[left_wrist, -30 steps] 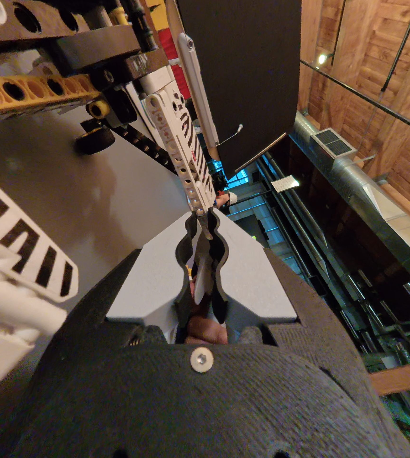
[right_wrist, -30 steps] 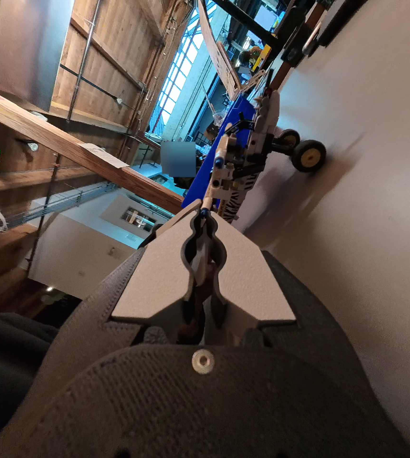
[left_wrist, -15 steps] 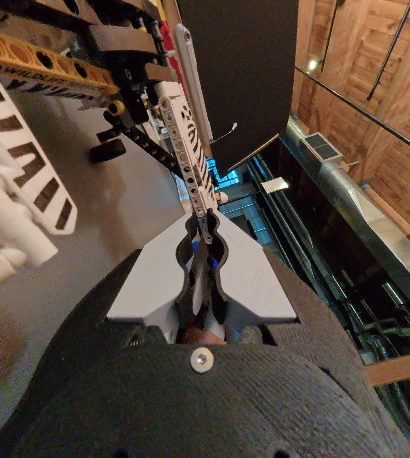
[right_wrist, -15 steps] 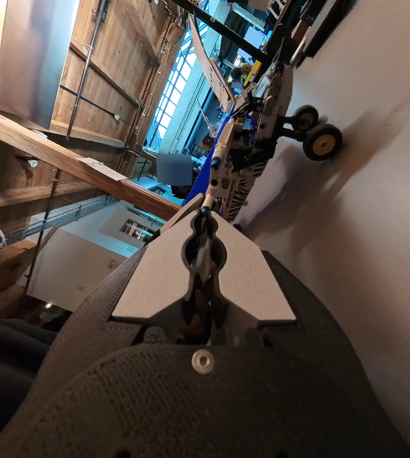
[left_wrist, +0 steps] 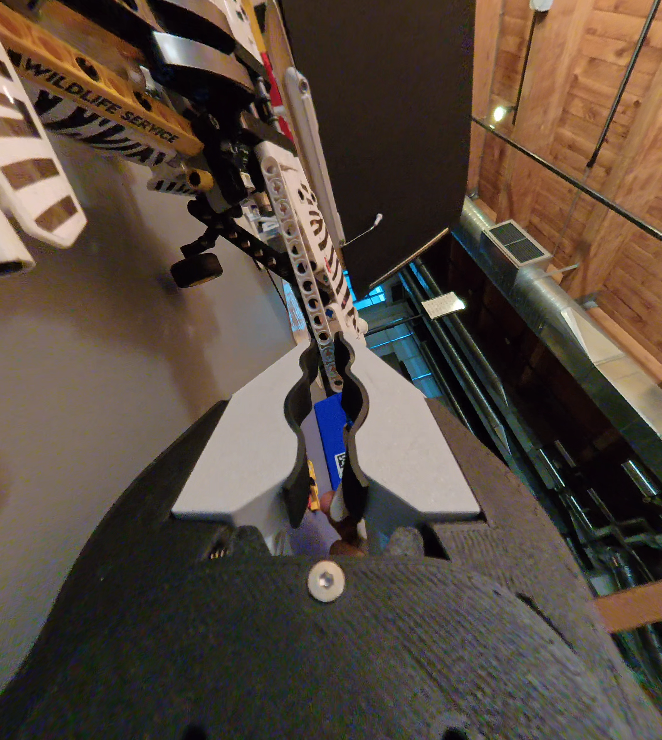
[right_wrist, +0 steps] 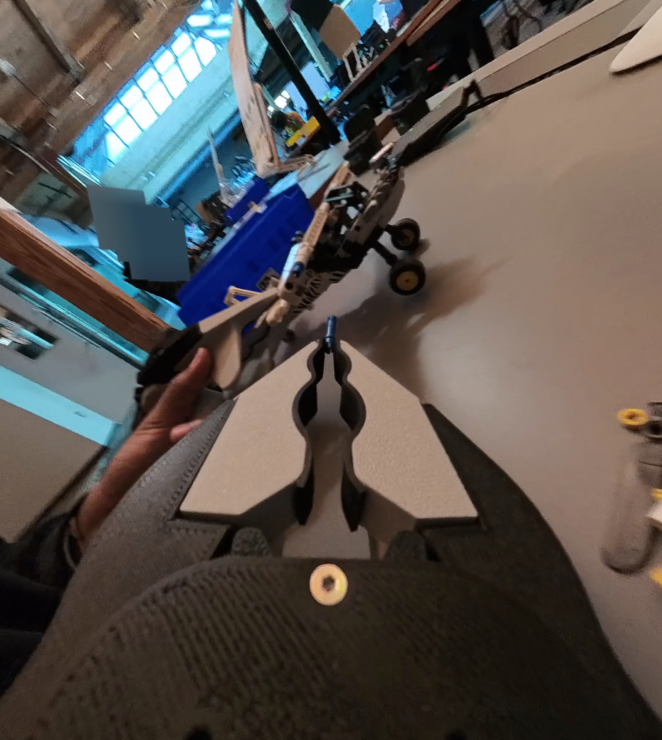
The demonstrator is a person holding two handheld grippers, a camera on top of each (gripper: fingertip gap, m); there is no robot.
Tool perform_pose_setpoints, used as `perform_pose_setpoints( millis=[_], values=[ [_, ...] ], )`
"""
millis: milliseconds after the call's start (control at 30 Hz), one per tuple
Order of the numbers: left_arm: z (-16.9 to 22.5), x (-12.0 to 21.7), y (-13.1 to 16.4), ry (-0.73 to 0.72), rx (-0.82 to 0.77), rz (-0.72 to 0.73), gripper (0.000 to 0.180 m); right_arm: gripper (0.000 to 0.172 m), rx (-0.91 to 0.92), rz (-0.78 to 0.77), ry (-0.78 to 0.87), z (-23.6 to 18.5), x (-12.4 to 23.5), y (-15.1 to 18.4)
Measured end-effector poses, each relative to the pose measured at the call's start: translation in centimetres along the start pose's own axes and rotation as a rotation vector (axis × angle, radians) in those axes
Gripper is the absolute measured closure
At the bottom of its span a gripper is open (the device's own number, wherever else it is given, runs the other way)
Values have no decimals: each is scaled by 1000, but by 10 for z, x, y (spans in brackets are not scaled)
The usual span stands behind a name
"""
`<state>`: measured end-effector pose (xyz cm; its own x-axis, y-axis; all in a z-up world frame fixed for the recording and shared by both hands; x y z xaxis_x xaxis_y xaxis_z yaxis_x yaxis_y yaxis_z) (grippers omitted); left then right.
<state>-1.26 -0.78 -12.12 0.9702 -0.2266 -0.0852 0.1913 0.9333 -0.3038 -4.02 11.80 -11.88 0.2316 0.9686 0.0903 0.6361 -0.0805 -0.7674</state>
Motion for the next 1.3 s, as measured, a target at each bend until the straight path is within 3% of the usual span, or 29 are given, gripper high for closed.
perform_pose_setpoints(
  millis=[167, 300, 433, 533, 733, 1033, 1300],
  values=[
    [1, 0, 3, -6, -8, -10, 174, 169, 313, -125, 348, 33, 47, -14],
    [-2, 0, 6, 1, 25, -19, 175, 170, 481, -324, 660, 76, 87, -14],
    [-1, -2, 6, 12, 21, -30, 174, 168, 478, -360, 698, 87, 91, -7],
    [-1, 0, 5, 14, 27, -34, 174, 149, 489, -318, 714, 86, 89, -13],
    [-1, 1, 5, 20, 28, -41, 174, 135, 512, -192, 592, 60, 68, -33],
    [-4, 3, 2, 38, 49, -46, 165, 133, 429, -117, 177, -9, -16, -32],
    [-4, -5, -16, 59, 42, -8, 157, 124, 228, -149, 0, -10, -69, -35]
  ],
)
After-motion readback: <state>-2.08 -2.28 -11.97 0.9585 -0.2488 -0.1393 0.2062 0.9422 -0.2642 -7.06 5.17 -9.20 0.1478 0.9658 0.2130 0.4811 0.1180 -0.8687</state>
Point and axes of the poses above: each gripper's, where its closed fingertips meet, x back along the fingers, y out of its underside, z = x × y across the jaws, the point moved 4 cm from there along x, back along the fingers, and after that the axes turned 2 degrees about -y, right-handed, at the moved point
